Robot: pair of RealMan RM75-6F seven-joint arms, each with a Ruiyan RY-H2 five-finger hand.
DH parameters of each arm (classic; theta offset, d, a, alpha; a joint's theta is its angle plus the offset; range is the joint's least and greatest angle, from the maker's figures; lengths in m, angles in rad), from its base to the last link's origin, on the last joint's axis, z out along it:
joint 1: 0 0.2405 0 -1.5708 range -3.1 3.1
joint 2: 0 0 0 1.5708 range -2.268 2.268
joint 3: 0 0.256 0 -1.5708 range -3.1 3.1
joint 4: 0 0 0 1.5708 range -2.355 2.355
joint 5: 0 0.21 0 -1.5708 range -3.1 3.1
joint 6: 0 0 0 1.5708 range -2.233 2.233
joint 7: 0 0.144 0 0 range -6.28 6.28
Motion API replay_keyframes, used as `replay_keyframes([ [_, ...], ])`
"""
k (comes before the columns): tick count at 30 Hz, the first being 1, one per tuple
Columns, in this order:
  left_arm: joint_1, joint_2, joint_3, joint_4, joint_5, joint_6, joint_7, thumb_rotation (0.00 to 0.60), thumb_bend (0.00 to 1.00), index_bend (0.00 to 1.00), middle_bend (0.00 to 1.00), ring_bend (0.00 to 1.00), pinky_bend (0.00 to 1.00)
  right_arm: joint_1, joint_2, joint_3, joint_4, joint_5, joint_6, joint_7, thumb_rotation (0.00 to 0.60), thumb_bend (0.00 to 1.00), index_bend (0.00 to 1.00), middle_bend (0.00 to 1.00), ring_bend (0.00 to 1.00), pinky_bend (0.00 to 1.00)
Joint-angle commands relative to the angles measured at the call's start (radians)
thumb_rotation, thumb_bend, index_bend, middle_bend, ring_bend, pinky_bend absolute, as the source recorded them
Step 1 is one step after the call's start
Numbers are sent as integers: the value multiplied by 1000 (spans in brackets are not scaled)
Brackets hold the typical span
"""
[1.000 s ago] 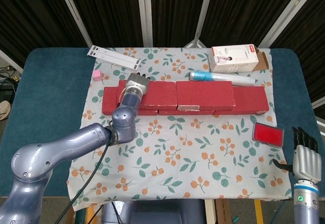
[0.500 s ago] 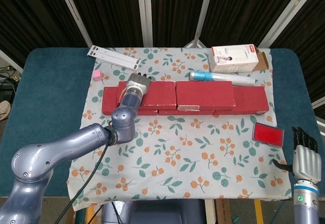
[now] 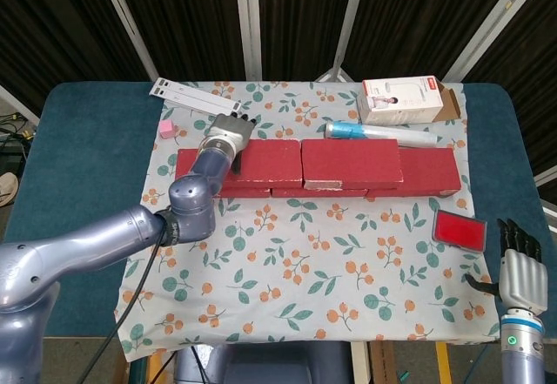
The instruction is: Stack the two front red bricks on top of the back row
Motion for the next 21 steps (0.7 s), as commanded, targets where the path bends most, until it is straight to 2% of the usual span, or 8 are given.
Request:
replay_keyframes([
  [1,66,96,18,-101,20,31,-26,600,0,6,13,0,118,2,-3,-2,1,-1,-4,-2,600,68,0,0,0,0],
  [3,101,134,40,-145,31,41,-38,600,0,48,38,0,118,3,-4,-2,2,-1,-4,-2,600,68,0,0,0,0],
  [7,181,205,72,-225,63,11,-86,600,0,208,85,0,118,2,-7,0,3,-3,2,-1,600,68,0,0,0,0],
  [13,279,273,130,-283,136,-62,-177,600,0,216,105,0,118,3,-14,-3,3,-8,3,-3,600,68,0,0,0,0],
  [21,304,287,199,-297,203,-134,-257,600,0,204,123,0,118,3,-22,-4,1,-14,6,-5,600,68,0,0,0,0],
])
